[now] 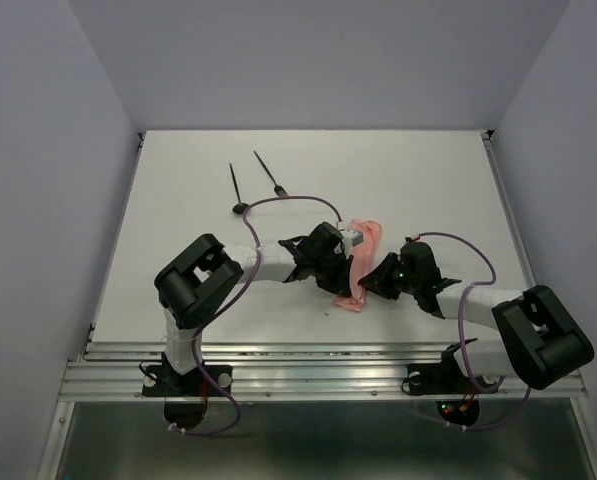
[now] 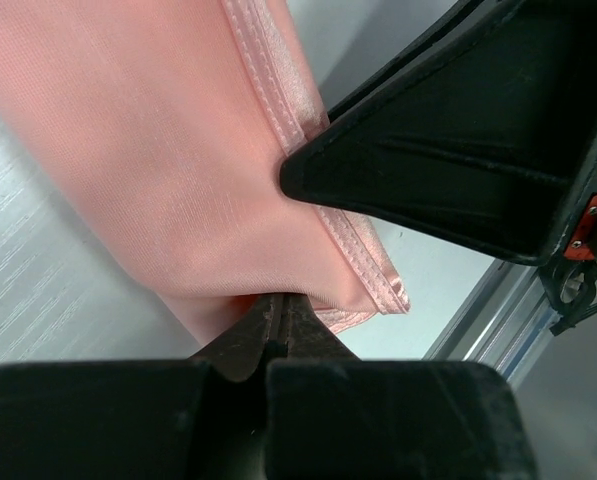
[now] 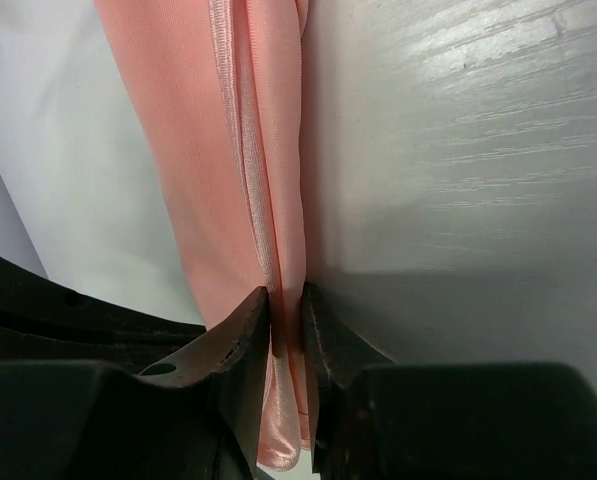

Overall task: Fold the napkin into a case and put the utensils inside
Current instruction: Smooth out the smaller rectangle-folded napkin at the center of the board.

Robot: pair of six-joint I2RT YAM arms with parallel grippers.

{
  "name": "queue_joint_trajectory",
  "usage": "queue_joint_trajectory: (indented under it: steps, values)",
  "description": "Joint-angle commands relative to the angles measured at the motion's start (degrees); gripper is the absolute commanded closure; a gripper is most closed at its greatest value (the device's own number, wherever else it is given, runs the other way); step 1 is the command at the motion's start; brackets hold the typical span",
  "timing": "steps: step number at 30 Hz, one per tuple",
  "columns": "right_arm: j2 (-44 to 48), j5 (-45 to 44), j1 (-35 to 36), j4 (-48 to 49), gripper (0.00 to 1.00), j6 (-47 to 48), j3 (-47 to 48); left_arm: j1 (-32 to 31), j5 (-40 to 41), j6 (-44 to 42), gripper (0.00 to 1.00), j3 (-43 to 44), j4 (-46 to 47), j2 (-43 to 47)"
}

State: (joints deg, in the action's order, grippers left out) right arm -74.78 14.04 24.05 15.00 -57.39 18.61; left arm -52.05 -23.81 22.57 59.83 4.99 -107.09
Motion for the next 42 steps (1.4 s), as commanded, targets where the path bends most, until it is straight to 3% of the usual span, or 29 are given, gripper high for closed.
queue_joint_trajectory:
  steps: [1, 4, 7, 16, 26, 33, 42]
  values:
    - [-1.15, 2.22, 0.20, 3.45, 0.77, 1.40, 0.37, -0.24, -0.01, -0.07, 1.00, 2.57, -0.77, 1.18]
    - [-1.15, 1.52, 0.20, 3.28, 0.94, 1.40, 0.46, -0.24, -0.01, 0.11, 1.00, 3.27, -1.65, 1.53]
    - [-1.15, 0.72, 0.20, 3.10, 0.99, 1.13, 0.20, -0.24, 0.61, -0.07, 1.00, 3.80, -3.49, 3.02]
    - [-2.74, 1.25, 0.20, 3.28, 0.99, 2.81, 1.08, 2.13, 1.32, -2.70, 1.00, 9.06, -9.39, 6.90]
    - [-2.65, 1.87, 0.20, 2.14, 0.99, 3.16, 1.78, 7.49, 7.90, -2.62, 1.00, 31.01, -17.37, -8.90]
    - [-2.47, 2.13, 0.20, -0.15, 0.99, 3.68, 3.27, 8.46, 15.99, -3.58, 1.00, 38.60, -20.55, -14.37]
    - [-3.88, 2.92, 0.20, -3.05, 0.99, 5.00, 5.47, 8.72, 10.20, -4.55, 1.00, 44.05, -20.38, -20.44]
